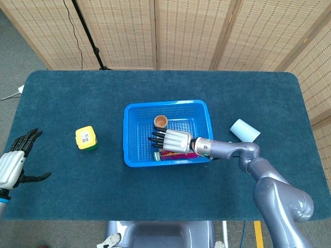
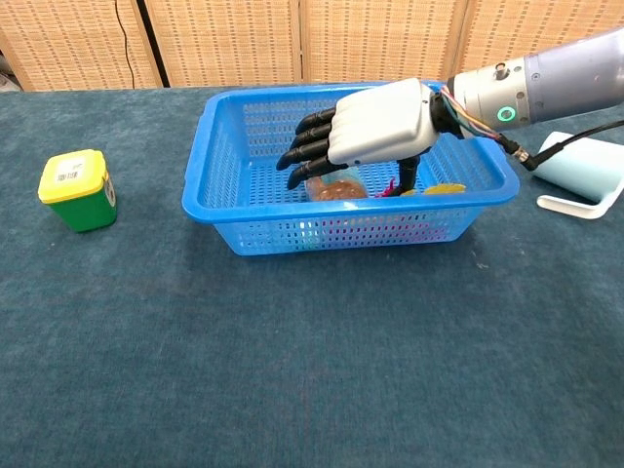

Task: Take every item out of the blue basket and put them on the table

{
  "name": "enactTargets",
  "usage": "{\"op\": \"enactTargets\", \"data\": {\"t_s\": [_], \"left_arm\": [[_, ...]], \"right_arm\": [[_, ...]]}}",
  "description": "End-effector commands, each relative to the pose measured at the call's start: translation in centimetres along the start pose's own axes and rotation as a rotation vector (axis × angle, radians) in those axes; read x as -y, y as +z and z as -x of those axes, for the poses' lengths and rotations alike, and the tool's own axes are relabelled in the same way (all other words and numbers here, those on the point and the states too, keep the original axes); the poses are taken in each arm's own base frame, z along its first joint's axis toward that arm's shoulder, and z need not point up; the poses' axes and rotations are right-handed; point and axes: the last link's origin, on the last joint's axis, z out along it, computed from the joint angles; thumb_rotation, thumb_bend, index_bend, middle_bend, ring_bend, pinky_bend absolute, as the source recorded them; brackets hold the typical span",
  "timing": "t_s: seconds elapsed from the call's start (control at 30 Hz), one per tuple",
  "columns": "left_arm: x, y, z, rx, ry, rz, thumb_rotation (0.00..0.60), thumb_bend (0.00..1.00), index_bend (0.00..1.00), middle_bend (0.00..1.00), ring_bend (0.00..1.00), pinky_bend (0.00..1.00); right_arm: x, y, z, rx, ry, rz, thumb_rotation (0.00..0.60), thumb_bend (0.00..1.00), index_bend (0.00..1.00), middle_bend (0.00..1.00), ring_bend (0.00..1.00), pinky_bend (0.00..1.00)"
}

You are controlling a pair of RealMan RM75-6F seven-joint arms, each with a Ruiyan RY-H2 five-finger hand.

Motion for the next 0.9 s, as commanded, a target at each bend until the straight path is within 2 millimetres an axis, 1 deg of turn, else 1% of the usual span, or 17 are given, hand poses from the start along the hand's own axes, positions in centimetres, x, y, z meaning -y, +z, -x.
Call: {"op": "enactTargets", "data": {"t_s": [0.03,0.27,0.4,0.5,0.57,0.6,0.63,0.67,0.73,0.77,0.83,0.9], "left_arm": [[0.0,0.2,0.1,0.004,0.001,-0.002,0.600,0.02,0.00,0.00,0.00,0.00],[0.0,0.5,0.2,0.012,0.007,-0.009,0.600,0.02,0.00,0.00,0.00,0.00],[0.0,0.5,0.3,0.014,0.010,-0.009,0.600,0.02,0.00,0.00,0.00,0.00],[0.0,0.5,0.3,0.014,0.009,-0.009,0.600,0.02,0.00,0.00,0.00,0.00],[0.0,0.5,0.3,0.012,0.008,-0.010,0.600,0.02,0.00,0.00,0.00,0.00],[0.0,0.5,0.3,0.012,0.007,-0.011,0.600,0.02,0.00,0.00,0.00,0.00],[0.0,0.4,0.2,0.011,0.007,-0.011,0.600,0.02,0.00,0.00,0.00,0.00],[0.0,0.4,0.2,0.010,0.006,-0.012,0.600,0.02,0.00,0.00,0.00,0.00],[0.1,0.4,0.2,0.011,0.006,-0.012,0.600,0.02,0.00,0.00,0.00,0.00],[0.1,0.4,0.2,0.011,0.006,-0.012,0.600,0.02,0.00,0.00,0.00,0.00],[0.1,0.5,0.2,0.013,0.006,-0.011,0.600,0.02,0.00,0.00,0.00,0.00],[0.1,0.5,0.2,0.014,0.005,-0.011,0.600,0.02,0.00,0.00,0.00,0.00]], "right_arm": [[-0.6,0.1,0.3,0.025,-0.044,0.011,0.600,0.00,0.09,0.00,0.00,0.00],[-2.1,-0.3,0.4,0.050,-0.102,0.041,0.600,0.00,0.10,0.00,0.00,0.00],[-2.2,-0.4,0.7,0.070,-0.135,0.034,0.600,0.00,0.12,0.00,0.00,0.00],[-1.8,-0.3,1.2,0.083,-0.154,0.013,0.600,0.00,0.19,0.03,0.00,0.00],[-1.4,-0.3,1.3,0.084,-0.151,-0.001,0.600,0.01,0.29,0.12,0.01,0.03],[-1.2,-0.2,1.4,0.080,-0.147,-0.011,0.600,0.04,0.33,0.16,0.03,0.05],[-1.0,-0.1,1.4,0.074,-0.139,-0.016,0.600,0.10,0.38,0.21,0.07,0.12],[-0.8,-0.1,1.4,0.065,-0.131,-0.023,0.600,0.20,0.44,0.27,0.13,0.19],[-0.5,0.0,1.3,0.045,-0.125,-0.033,0.600,0.32,0.52,0.37,0.23,0.29],[-0.4,0.0,1.2,0.037,-0.123,-0.035,0.600,0.37,0.56,0.41,0.27,0.33],[-0.3,-0.1,1.1,0.006,-0.123,-0.032,0.600,0.40,0.60,0.46,0.32,0.37],[-0.4,-0.2,0.8,-0.026,-0.123,-0.021,0.600,0.41,0.60,0.48,0.34,0.38]]}}
